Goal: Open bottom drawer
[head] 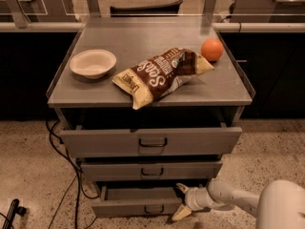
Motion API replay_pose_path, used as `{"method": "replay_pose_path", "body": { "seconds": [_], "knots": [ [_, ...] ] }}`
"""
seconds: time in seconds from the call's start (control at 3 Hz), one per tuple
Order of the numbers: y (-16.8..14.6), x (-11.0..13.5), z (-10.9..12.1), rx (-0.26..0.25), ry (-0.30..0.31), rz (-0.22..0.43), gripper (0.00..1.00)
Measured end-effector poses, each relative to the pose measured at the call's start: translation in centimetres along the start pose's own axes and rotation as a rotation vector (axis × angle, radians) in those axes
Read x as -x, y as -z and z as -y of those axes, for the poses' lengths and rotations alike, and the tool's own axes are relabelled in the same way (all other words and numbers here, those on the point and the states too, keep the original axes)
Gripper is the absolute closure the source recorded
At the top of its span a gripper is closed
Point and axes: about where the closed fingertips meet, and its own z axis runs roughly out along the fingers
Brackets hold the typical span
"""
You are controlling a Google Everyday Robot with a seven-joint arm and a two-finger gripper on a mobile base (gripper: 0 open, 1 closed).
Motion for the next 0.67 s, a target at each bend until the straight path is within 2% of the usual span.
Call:
{"method": "replay_pose_path", "body": {
  "seconds": [0.33, 0.67],
  "knots": [
    [0.0, 0.0, -0.1, 0.001, 0.000, 0.000, 0.40],
    [1.3, -2.9, -3.7, 0.014, -0.035, 0.010, 0.64]
  ]
}}
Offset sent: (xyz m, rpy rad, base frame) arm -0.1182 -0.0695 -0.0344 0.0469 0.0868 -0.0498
